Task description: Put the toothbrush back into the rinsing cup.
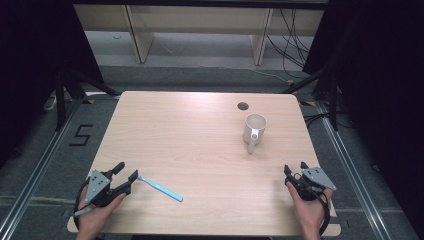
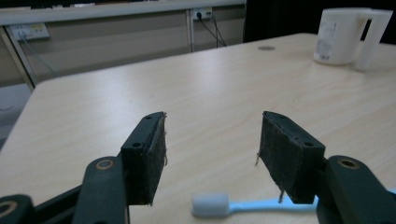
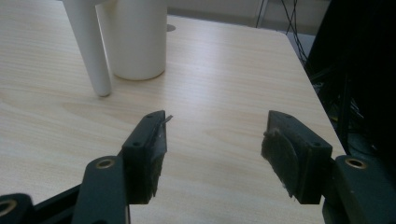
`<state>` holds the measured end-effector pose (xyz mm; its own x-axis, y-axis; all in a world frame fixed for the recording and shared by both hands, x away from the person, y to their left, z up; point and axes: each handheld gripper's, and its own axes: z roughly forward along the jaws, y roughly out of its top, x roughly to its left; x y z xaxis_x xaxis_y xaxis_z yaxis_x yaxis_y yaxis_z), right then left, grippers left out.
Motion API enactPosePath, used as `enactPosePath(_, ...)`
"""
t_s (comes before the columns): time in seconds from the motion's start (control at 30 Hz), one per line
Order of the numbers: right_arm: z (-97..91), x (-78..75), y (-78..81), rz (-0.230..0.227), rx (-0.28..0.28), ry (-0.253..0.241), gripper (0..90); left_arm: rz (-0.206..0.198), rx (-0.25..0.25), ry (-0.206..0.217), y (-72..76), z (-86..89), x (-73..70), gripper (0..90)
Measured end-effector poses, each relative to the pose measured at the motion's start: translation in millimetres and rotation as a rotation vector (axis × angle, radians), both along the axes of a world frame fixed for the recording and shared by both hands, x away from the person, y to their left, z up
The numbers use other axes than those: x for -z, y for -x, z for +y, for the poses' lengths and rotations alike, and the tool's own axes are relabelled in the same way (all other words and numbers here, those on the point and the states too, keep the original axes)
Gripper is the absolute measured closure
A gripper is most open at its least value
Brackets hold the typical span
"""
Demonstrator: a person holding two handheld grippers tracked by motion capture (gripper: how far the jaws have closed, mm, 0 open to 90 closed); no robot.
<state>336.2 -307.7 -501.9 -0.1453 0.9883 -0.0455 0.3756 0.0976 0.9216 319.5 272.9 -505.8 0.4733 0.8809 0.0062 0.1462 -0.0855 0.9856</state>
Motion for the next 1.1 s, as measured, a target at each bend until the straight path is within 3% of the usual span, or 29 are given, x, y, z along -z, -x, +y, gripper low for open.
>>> enactPosePath(0.1,-0.4,-0.1,-0.2,0.011,-0.009,0.01,39.7,0.005,0.037,-0.058,-5.5,0.6,-15.0,39.8)
enactPosePath(0.13,-0.4,-0.1,-0.2,0.011,-0.009,0.01,39.7,0.005,0.037,-0.058,-5.5,0.6,-15.0,39.7)
enactPosePath(0.2,-1.7,-1.0,0.0,0.024,-0.015,0.001,39.6,0.009,0.083,-0.091,-13.7,-4.5,-23.9,38.9)
enactPosePath(0.23,-2.4,-1.5,-0.3,0.019,-0.019,0.012,39.6,0.009,0.083,-0.091,-13.7,-4.5,-23.9,38.6)
enactPosePath(0.3,-3.7,-2.4,-0.6,0.0,-0.015,0.034,39.6,0.025,0.132,-0.132,-20.0,-10.2,-29.2,37.8)
enactPosePath(0.4,-3.1,-4.0,1.1,0.01,-0.015,0.024,39.6,0.022,0.162,-0.137,-23.7,-12.9,-30.9,37.5)
enactPosePath(0.5,-2.5,-3.9,0.7,0.022,-0.012,0.019,39.6,0.007,0.195,-0.169,-28.6,-12.7,-34.6,37.4)
enactPosePath(0.6,1.6,-6.6,2.6,0.034,-0.012,0.002,39.4,0.045,0.222,-0.201,-31.9,-10.1,-38.8,37.4)
enactPosePath(0.67,0.3,-7.1,1.8,0.036,-0.032,0.02,39.3,0.066,0.245,-0.22,-34.6,-9.2,-42.1,37.4)
enactPosePath(0.7,2.4,-7.8,2.7,0.04,-0.031,0.007,39.2,0.086,0.257,-0.248,-35.0,-9.5,-45.3,37.4)
enactPosePath(0.77,3.6,-8.0,2.6,0.038,-0.043,0.014,39.2,0.169,0.32,-0.347,-36.5,-11.4,-52.3,37.4)
enactPosePath(0.8,3.6,-8.0,2.6,0.038,-0.043,0.014,39.2,0.169,0.32,-0.347,-36.5,-11.4,-52.3,36.6)
enactPosePath(0.83,4.5,-8.5,3.2,0.044,-0.044,0.005,39.2,0.214,0.369,-0.412,-37.4,-13.3,-53.7,36.6)
enactPosePath(0.87,5.5,-9.7,3.9,0.023,-0.042,0.016,39.4,0.264,0.452,-0.553,-39.1,-17.7,-54.0,34.4)
enactPosePath(0.9,5.5,-9.7,3.9,0.023,-0.042,0.016,39.4,0.264,0.452,-0.553,-39.1,-17.7,-54.0,33.8)
enactPosePath(0.93,8.4,-9.8,4.5,0.024,-0.035,0.003,39.4,0.289,0.539,-0.698,-40.9,-22.7,-53.9,33.5)
enactPosePath(0.97,6.8,-9.9,3.9,0.023,-0.057,0.018,39.4,0.289,0.539,-0.698,-40.9,-22.7,-53.9,34.0)
enactPosePath(1.0,7.2,-9.6,3.9,0.029,-0.06,0.016,39.4,0.31,0.608,-0.756,-41.7,-30.7,-52.9,35.6)
enactPosePath(1.1,9.2,-8.3,4.2,0.046,-0.051,0.007,39.4,0.352,0.699,-0.883,-47.5,-40.6,-56.3,39.7)
